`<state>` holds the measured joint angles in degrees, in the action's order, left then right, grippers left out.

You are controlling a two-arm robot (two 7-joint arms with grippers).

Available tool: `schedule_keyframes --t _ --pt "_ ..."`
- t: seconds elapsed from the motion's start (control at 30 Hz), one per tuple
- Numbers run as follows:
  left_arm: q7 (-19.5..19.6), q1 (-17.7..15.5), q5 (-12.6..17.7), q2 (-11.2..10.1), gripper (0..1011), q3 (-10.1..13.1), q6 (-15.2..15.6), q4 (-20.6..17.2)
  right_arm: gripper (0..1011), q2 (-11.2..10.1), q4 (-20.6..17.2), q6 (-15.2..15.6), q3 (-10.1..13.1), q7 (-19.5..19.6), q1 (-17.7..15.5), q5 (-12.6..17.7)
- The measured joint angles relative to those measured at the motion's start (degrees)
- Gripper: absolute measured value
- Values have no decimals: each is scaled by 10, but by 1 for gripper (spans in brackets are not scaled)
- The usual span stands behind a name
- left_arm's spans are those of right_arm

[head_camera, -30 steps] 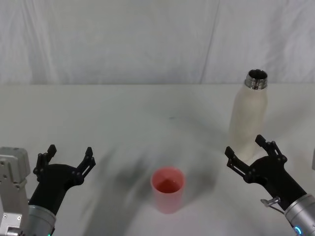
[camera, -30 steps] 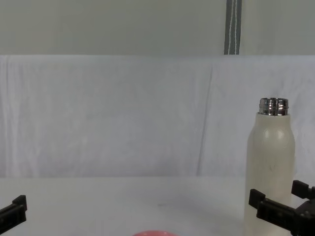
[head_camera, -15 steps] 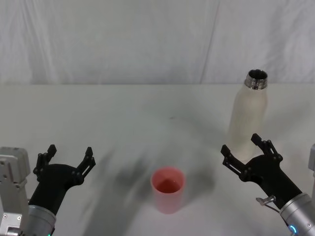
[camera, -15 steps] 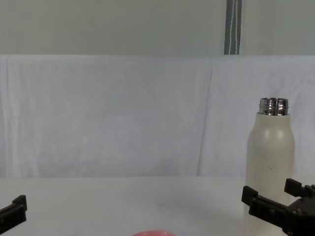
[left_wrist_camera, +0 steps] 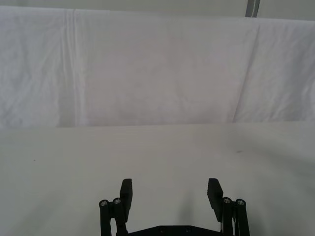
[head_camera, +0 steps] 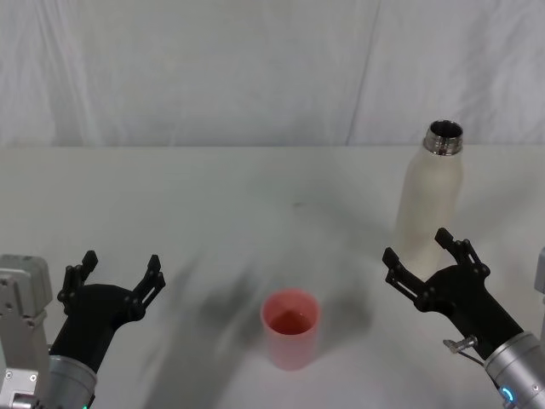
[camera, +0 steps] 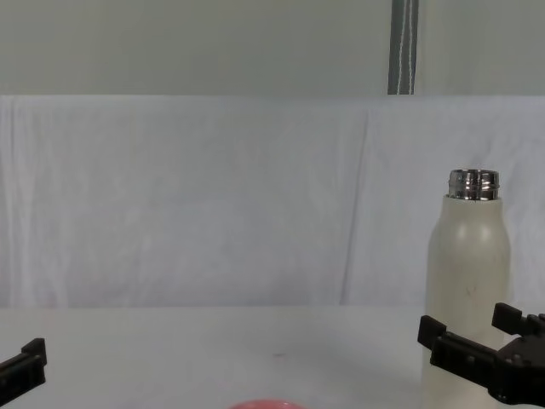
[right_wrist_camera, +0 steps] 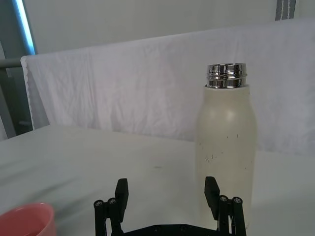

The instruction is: Grasp the thermos with one hand and pour water into the cup lid.

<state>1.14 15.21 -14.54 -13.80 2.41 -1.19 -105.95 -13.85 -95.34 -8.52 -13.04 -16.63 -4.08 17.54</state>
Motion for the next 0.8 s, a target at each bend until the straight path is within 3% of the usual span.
schedule_keyframes --t 0.5,0.8 --pt "0 0 0 0 1001 0 0 0 1003 2 2 0 -3 1 6 -1" --pt "0 0 0 0 1001 0 0 0 1003 -6 6 0 -14 1 13 -29"
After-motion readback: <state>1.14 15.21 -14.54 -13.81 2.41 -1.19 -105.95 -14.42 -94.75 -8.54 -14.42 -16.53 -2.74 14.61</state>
